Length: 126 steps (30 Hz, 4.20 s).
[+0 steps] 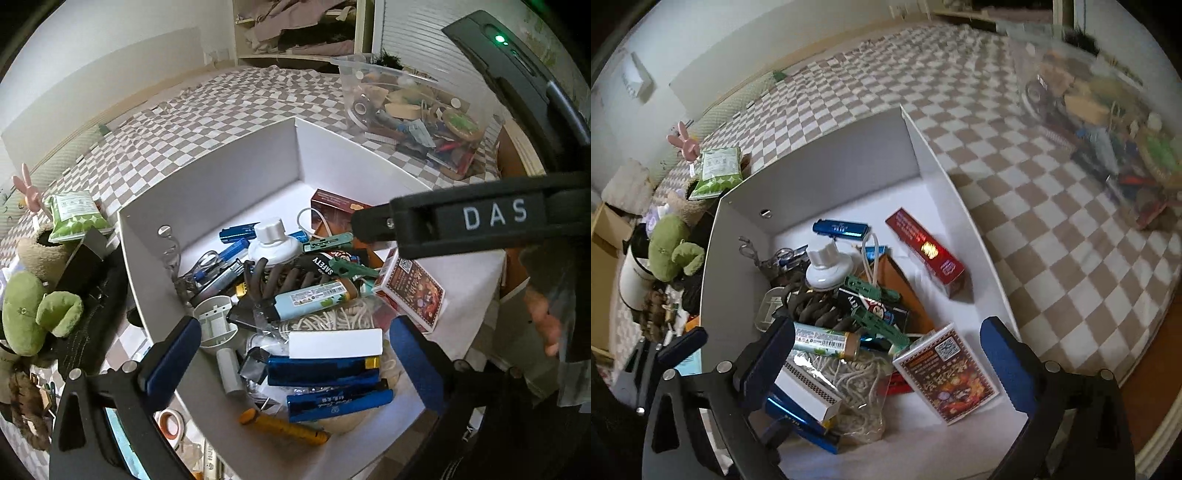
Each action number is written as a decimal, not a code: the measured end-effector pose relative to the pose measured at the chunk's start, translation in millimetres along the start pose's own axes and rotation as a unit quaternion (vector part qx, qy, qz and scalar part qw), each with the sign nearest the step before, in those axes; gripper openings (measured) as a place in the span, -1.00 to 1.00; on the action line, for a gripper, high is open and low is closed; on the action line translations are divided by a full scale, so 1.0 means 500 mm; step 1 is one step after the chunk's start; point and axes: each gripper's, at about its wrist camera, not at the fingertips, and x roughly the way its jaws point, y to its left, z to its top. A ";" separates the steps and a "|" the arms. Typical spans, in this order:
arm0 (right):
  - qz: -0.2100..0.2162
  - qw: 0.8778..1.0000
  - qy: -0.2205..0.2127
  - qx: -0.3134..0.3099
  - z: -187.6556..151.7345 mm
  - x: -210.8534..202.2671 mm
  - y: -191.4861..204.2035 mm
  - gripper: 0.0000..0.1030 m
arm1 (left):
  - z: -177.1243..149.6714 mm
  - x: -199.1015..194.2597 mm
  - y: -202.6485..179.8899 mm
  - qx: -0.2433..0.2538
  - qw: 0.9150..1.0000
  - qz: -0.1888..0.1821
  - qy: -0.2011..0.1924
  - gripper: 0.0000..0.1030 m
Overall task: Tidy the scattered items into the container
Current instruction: 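Lower the white block into the box and open the left tool, then lift both open tools out of the box and move back over the items, then lower the right tool onto the gold lighter and close on it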
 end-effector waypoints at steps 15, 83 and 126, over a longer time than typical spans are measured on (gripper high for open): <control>-0.025 0.987 -0.152 -0.052 -0.009 -0.096 0.079 1.00 | -0.013 -0.077 0.058 -0.024 0.998 0.042 -0.044 1.00; 0.067 0.893 0.029 -0.444 -0.260 0.057 0.600 1.00 | -0.415 -0.359 0.487 -0.169 0.978 0.125 0.004 0.99; 0.271 0.739 0.179 -0.591 -0.488 0.210 0.776 0.75 | -0.653 -0.255 0.532 -0.115 0.986 -0.014 0.117 0.76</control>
